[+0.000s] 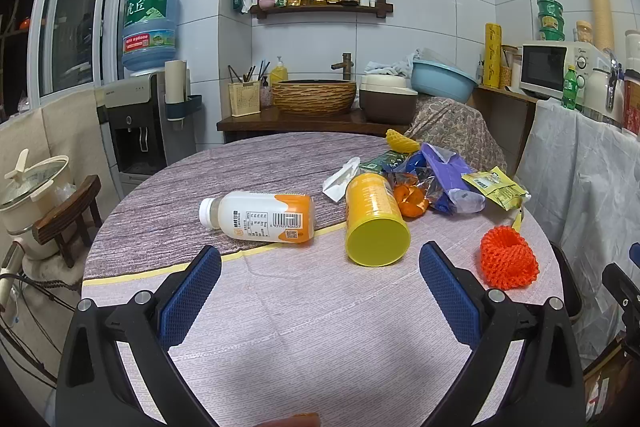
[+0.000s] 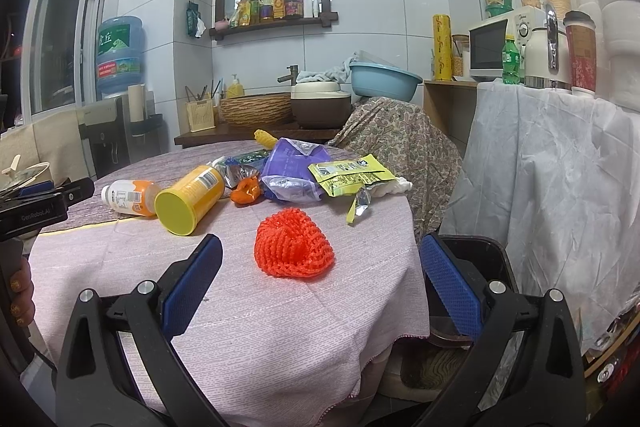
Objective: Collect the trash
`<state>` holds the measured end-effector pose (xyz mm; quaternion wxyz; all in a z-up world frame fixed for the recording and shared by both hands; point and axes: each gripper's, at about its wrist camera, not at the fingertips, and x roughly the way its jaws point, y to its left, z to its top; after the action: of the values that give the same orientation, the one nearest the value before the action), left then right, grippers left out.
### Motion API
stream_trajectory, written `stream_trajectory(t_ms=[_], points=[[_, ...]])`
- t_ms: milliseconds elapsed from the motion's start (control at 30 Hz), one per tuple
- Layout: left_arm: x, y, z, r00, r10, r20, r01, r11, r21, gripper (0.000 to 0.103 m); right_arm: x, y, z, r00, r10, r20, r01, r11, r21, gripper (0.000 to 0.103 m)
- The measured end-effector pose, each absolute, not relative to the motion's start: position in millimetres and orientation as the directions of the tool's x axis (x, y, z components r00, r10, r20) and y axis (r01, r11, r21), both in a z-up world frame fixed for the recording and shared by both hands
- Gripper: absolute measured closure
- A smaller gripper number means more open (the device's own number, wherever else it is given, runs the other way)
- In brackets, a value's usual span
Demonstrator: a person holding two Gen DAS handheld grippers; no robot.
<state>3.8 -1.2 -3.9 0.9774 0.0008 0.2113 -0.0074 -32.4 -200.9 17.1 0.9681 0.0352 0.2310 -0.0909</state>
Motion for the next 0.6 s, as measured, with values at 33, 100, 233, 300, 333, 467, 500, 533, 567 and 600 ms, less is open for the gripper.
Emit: stream_trajectory(t_ms=[33, 100, 233, 300, 333, 467, 500, 533, 567, 600], points=[[3.9, -1.1, -3.9, 0.911, -0.014, -0.413, 0.014, 1.0, -0.002, 0.005, -32.4, -200.8, 17.0, 0.877, -0.16, -0.453, 0.192, 0.981, 0.026, 0.005], [3.9, -1.2, -3.9, 0.91, -0.014, -0.414, 0.015, 1.0, -0.002, 0.005, -32.4, -200.9, 17.2, 0.876, -0.161, -0.454, 0.193, 0.981, 0.025, 0.005], [3.9, -1.3, -4.1, 0.91, -0.014, -0.414, 0.015, 1.0, -0.001, 0.005, -32.4, -200.9, 17.4, 0.876, -0.161, -0.455, 0.194, 0.981, 0.027, 0.005], [4.2, -2.7, -4.1, 0.91, -0.013, -0.414, 0.017, 1.0, 0.004, 0.005, -32.3, -200.4, 17.5, 0.876, -0.161, -0.455, 0.193, 0.981, 0.026, 0.005], [4.5, -3.1, -4.4, 0.91, -0.013, -0.415, 0.017, 1.0, 0.006, 0.005, -32.3, -200.0, 17.3, 0.876, -0.161, -0.455, 0.194, 0.981, 0.025, 0.005], [5.9, -3.9, -5.1, 0.908, -0.014, -0.419, 0.019, 1.0, 0.007, 0.005, -31.6, -199.6, 16.9, 0.875, -0.16, -0.458, 0.192, 0.981, 0.026, 0.005], [6.1, -4.0, -5.5, 0.907, -0.015, -0.421, 0.02, 1.0, 0.007, 0.005, -31.5, -199.9, 16.6, 0.874, -0.16, -0.458, 0.193, 0.981, 0.025, 0.005], [6.5, -2.9, -5.6, 0.906, -0.016, -0.422, 0.021, 1.0, 0.007, 0.005, -31.2, -199.7, 15.9, 0.873, -0.161, -0.46, 0.193, 0.981, 0.023, 0.005], [7.0, -2.6, -6.0, 0.905, -0.016, -0.424, 0.021, 1.0, 0.008, 0.005, -30.8, -199.8, 14.8, 0.872, -0.16, -0.462, 0.192, 0.981, 0.023, 0.005], [7.8, -2.1, -6.5, 0.904, -0.017, -0.427, 0.023, 1.0, 0.009, 0.005, -30.5, -199.9, 14.5, 0.871, -0.161, -0.464, 0.194, 0.981, 0.022, 0.005]])
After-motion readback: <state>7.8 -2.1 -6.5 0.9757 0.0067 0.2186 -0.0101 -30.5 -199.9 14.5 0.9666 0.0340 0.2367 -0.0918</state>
